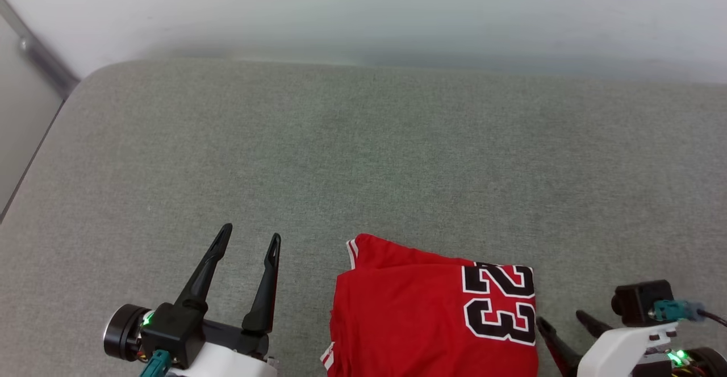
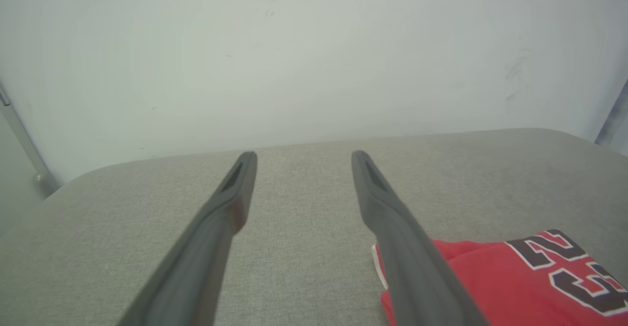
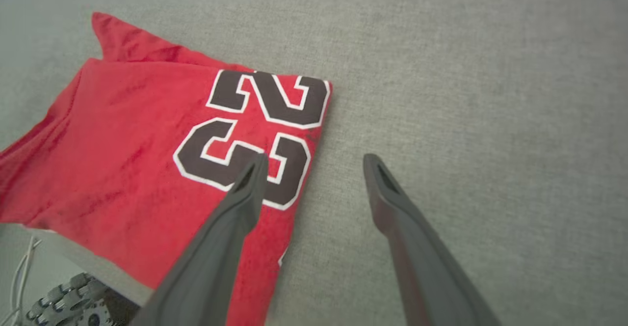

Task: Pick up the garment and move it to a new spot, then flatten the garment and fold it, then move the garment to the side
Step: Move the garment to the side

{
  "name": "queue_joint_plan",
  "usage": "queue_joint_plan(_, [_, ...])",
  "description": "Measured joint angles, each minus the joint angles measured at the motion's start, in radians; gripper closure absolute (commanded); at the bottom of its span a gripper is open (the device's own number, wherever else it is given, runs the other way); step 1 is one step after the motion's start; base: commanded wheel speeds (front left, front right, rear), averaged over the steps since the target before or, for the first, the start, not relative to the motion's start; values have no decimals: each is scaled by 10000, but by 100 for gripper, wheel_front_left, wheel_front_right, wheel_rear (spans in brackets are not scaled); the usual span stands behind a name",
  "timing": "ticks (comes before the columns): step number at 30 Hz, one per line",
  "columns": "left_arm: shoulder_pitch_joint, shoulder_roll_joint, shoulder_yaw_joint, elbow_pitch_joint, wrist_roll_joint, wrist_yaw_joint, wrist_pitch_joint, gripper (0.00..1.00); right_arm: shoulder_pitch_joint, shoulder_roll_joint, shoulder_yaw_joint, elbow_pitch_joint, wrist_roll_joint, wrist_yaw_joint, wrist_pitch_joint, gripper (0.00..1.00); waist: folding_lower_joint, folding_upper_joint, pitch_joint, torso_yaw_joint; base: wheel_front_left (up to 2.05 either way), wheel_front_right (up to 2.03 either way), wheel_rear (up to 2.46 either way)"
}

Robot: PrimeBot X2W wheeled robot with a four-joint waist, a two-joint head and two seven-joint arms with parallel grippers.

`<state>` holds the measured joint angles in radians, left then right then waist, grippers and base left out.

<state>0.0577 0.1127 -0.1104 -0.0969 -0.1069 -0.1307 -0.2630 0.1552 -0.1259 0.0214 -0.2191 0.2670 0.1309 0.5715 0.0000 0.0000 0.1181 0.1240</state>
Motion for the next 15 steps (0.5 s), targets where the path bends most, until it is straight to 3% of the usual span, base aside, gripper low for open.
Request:
queue_joint_plan(7, [-310,-31,-205,-56,-15,0,0,0,-258,288,-17,-234,111,0,2832,0,0,0,432,321,0,0,0])
queue_joint_plan(15, [-620,-84,-364,4,-29,0,0,0,-948,652,17,825,-79,-2,4010,0,0,0,942,956,0,0,0])
